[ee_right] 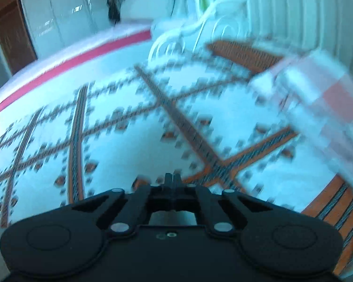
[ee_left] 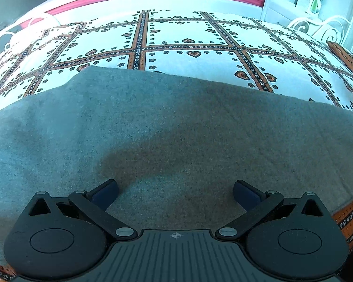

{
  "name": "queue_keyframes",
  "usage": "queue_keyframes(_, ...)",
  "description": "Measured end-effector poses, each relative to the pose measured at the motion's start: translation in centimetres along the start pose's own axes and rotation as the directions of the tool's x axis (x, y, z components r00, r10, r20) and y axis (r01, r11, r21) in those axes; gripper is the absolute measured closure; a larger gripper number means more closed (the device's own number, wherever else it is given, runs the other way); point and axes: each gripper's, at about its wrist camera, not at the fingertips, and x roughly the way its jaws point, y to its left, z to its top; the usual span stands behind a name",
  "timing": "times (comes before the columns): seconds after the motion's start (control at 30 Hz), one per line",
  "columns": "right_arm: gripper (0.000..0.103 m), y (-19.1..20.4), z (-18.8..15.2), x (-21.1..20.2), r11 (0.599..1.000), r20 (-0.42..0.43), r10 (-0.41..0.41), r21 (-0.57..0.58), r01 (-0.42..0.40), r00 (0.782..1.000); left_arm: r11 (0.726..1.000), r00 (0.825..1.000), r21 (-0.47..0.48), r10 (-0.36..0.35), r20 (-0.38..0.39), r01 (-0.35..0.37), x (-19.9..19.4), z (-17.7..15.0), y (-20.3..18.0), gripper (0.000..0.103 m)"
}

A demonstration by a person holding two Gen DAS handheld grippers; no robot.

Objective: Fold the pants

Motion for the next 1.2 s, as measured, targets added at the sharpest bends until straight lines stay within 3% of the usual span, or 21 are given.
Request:
queue_keyframes(0.1, 0.103, -0.7, 0.8, -0.3, 1.000, 0.057, -0.013, 0.024, 0.011, 0.998, 1.000, 1.000, -0.004, 0.004, 0.005, -0.004, 0.1, 0.1, 0.0, 0.000)
queue_keyframes(0.13, 0.103, -0.8, 0.8, 0.0, 1.000, 0.046, -0.017, 0.019, 0.016, 0.999, 1.000, 1.000, -0.005, 0.005, 0.004, -0.005, 0.1, 0.1, 0.0, 0.000)
queue_keyframes(0.2, 0.103, -1.1, 0.4, 0.7, 0.998, -0.007, 0.047, 0.052, -0.046, 0.999, 1.000, 1.000, -0.004, 0.006, 0.003, -0.006, 0.2, 0.1, 0.0, 0.000)
queue_keyframes(0.27, 0.087, -0.8, 0.0, 1.3, 0.990, -0.072, 0.132, 0.064, -0.127, 0.989, 1.000, 1.000, -0.005, 0.007, 0.002, -0.007, 0.2, 0.1, 0.0, 0.000)
queue_keyframes(0.3, 0.085, -0.4, -0.2, 1.5, 0.993, -0.093, 0.118, 0.032, -0.115, 0.989, 1.000, 1.000, -0.007, 0.009, 0.002, -0.008, 0.2, 0.0, -0.1, 0.000)
queue_keyframes(0.37, 0.070, 0.0, -0.3, 1.8, 0.999, -0.103, 0.034, -0.015, -0.035, 0.994, 1.000, 1.000, -0.005, 0.007, 0.002, -0.007, 0.2, 0.0, -0.2, 0.000)
queue_keyframes(0.43, 0.057, -0.8, 0.0, 1.6, 1.000, -0.069, 0.006, 0.027, -0.004, 0.998, 1.000, 1.000, 0.001, 0.006, 0.001, -0.006, 0.2, 0.0, -0.2, 0.000)
queue_keyframes(0.47, 0.055, -1.3, 0.1, 1.7, 0.999, -0.068, 0.008, 0.045, -0.005, 0.998, 1.000, 1.000, 0.003, 0.005, 0.002, -0.005, 0.2, 0.0, -0.2, 0.000)
queue_keyframes(0.53, 0.059, -1.6, -0.2, 2.6, 0.998, -0.125, 0.036, 0.065, -0.028, 0.991, 1.000, 1.000, 0.002, 0.004, 0.002, -0.004, 0.2, 0.0, -0.2, 0.000)
queue_keyframes(0.63, 0.095, -1.2, -1.1, 4.0, 0.994, -0.192, 0.101, 0.068, -0.089, 0.976, 1.000, 1.000, 0.002, 0.007, 0.001, -0.007, 0.2, 0.0, -0.2, 0.000)
queue_keyframes(0.7, 0.097, -0.4, -1.3, 4.0, 0.997, -0.194, 0.078, 0.013, -0.077, 0.978, 1.000, 1.000, 0.003, 0.010, 0.001, -0.010, 0.2, 0.0, -0.2, 0.000)
queue_keyframes(0.73, 0.102, -0.1, -1.2, 3.7, 0.997, -0.187, 0.080, -0.005, -0.082, 0.979, 1.000, 1.000, 0.003, 0.010, 0.001, -0.010, 0.3, 0.0, -0.2, 0.000)
queue_keyframes(1.0, 0.103, 0.8, -0.1, 1.6, 0.997, -0.021, 0.054, -0.052, -0.056, 0.998, 1.000, 1.000, 0.000, 0.014, 0.006, -0.014, 0.4, 0.1, -0.3, 0.000)
queue_keyframes(1.1, 0.103, 0.3, -0.8, 4.1, 0.998, -0.137, 0.007, -0.053, -0.014, 0.990, 1.000, 1.000, 0.008, 0.017, 0.007, -0.017, 0.4, 0.1, -0.4, 0.000)
queue_keyframes(1.13, 0.099, 0.2, -1.2, 4.5, 0.998, -0.146, 0.000, -0.062, -0.009, 0.989, 1.000, 1.000, 0.008, 0.016, 0.007, -0.016, 0.4, 0.2, -0.4, 0.000)
queue_keyframes(1.2, 0.080, 0.5, -0.9, 3.6, 0.996, -0.099, -0.040, -0.081, 0.032, 0.994, 1.000, 1.000, 0.002, 0.012, 0.005, -0.012, 0.4, 0.2, -0.3, 0.000)
